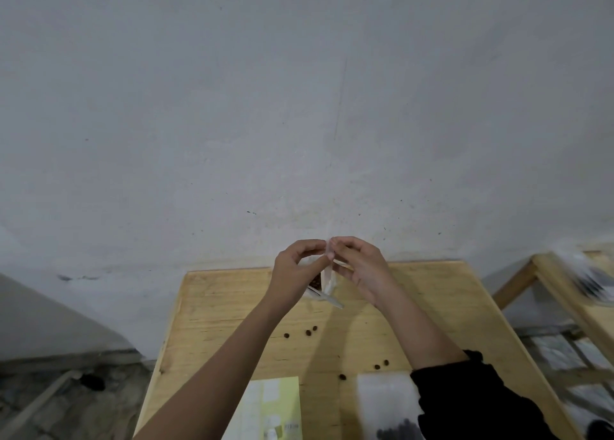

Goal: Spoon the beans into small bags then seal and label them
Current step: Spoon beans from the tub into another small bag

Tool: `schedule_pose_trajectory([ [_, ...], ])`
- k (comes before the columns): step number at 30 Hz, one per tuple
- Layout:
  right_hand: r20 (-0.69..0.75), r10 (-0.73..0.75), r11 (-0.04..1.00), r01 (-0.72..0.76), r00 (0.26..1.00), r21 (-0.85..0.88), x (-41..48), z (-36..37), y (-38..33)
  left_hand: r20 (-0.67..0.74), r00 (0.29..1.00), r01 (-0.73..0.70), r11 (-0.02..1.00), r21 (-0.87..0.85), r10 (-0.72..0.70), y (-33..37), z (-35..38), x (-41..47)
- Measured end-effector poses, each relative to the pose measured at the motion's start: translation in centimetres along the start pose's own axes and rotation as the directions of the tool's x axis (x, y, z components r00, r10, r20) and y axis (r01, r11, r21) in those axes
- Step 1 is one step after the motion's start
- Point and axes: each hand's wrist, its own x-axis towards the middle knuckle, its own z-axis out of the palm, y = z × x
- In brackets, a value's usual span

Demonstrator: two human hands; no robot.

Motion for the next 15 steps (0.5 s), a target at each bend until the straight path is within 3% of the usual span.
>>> schedule_pose_trajectory([
  [3,-0.04,-0.004,1.0,0.004,0.999,-0.005,0.0,0.5,0.0,-0.042,0.999,-0.001,0.999,0.035,0.002,-0.1,0.2,0.0],
  [5,-0.143,-0.018,0.999,0.012,0.99,-0.046,0.0,1.0,0.1,-0.068,0.997,-0.02,0.995,0.101,0.027,-0.3,0.7,-0.2],
  [8,-0.294,-0.116,0.958,0.028,0.949,-0.286,0.2,1.8,0.4,-0.089,0.992,-0.075,0.979,0.187,0.093,-0.3,1.8,-0.7],
  [10,-0.32,-0.178,0.911,0.033,0.931,-0.412,0.3,2.1,0.4,-0.114,0.988,-0.076,0.978,0.196,0.1,-0.3,2.3,-1.0],
  [15,-0.283,-0.238,0.847,0.056,0.929,-0.529,0.0,2.0,0.4,-0.171,0.978,-0.072,0.961,0.269,0.121,-0.4,2.6,-0.9],
])
